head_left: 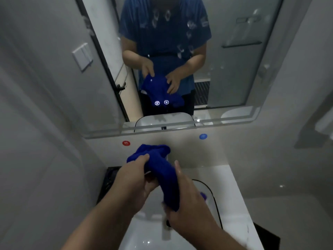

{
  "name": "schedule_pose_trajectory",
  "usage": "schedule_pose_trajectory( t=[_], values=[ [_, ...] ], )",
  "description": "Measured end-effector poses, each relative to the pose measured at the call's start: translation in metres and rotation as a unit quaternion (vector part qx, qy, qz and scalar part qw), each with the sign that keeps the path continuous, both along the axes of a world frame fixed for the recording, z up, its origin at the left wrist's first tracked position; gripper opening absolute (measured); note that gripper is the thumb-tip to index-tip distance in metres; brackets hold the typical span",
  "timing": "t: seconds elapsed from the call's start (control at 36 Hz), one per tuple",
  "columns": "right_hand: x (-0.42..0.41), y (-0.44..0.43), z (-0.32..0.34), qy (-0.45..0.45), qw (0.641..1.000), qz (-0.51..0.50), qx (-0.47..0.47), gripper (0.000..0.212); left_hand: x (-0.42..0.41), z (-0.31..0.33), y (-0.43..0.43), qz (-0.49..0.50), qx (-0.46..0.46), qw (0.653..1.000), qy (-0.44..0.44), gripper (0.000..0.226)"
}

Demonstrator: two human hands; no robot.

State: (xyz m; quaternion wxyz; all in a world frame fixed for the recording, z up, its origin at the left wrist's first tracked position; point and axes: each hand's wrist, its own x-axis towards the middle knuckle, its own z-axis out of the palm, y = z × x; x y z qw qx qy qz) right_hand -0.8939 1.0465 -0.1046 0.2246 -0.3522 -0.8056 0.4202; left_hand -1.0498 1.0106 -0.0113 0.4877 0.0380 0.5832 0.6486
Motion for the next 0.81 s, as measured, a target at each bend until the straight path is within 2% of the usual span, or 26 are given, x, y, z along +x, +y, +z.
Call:
schedule_pose_trajectory(
  t=[0.06,0.11,0.17,0.22,0.25,0.31,0.33,0.36,0.44,0.5,0.56,0.61,0.67,0.72,0.75,0.81],
  values=[
    [0.003,0.004,-0.002,0.012,0.999,-0.05,0.006,0.112,-0.005,0.004,0.001,0.0,0.03,0.998,-0.051,0.026],
    [0.008,0.015,0.002,0.003,0.996,-0.086,-0.003,0.077,-0.008,0.007,0.002,-0.007,0.028,0.998,-0.052,0.029],
    [0.011,0.028,0.014,-0.023,0.992,-0.095,-0.079,0.042,-0.011,0.005,0.003,-0.016,0.009,0.999,-0.042,0.028],
    [0.014,0.037,0.026,-0.014,0.978,-0.104,-0.182,0.028,-0.011,0.003,0.007,-0.057,-0.058,0.997,0.004,0.023],
    [0.017,0.04,0.031,0.013,0.955,-0.116,-0.273,0.028,-0.01,0.001,0.008,-0.091,-0.098,0.99,0.045,0.019],
    [0.02,0.044,0.041,0.121,0.862,-0.121,-0.477,0.034,-0.004,-0.008,0.006,-0.161,-0.153,0.961,0.163,0.02],
    [0.021,0.046,0.045,0.166,0.82,-0.115,-0.536,0.037,-0.001,-0.012,0.003,-0.195,-0.157,0.94,0.233,0.023],
    [0.022,0.047,0.049,0.202,0.797,-0.097,-0.561,0.036,0.004,-0.013,-0.002,-0.219,-0.152,0.919,0.291,0.033],
    [0.023,0.047,0.057,0.274,0.781,-0.08,-0.555,0.022,0.011,-0.006,-0.02,-0.26,-0.095,0.887,0.369,0.077],
    [0.02,0.046,0.06,0.311,0.745,-0.047,-0.588,0.016,0.018,-0.003,-0.026,-0.339,-0.07,0.841,0.416,0.09],
    [0.02,0.041,0.065,0.325,0.727,0.042,-0.604,0.023,0.021,-0.002,-0.028,-0.405,-0.101,0.774,0.475,0.113],
    [0.017,0.041,0.064,0.335,0.739,0.049,-0.583,0.039,0.022,-0.003,-0.03,-0.407,-0.122,0.734,0.53,0.131],
    [0.015,0.043,0.064,0.357,0.746,0.018,-0.562,0.044,0.026,0.0,-0.032,-0.399,-0.103,0.71,0.571,0.137],
    [0.013,0.045,0.067,0.385,0.738,0.023,-0.553,0.032,0.03,-0.001,-0.032,-0.404,-0.098,0.696,0.586,0.139],
    [0.012,0.047,0.068,0.392,0.73,0.03,-0.559,0.034,0.031,-0.004,-0.031,-0.408,-0.101,0.693,0.586,0.137],
    [0.009,0.051,0.071,0.392,0.704,0.038,-0.591,0.062,0.031,-0.012,-0.028,-0.413,-0.091,0.686,0.592,0.125]
  ],
)
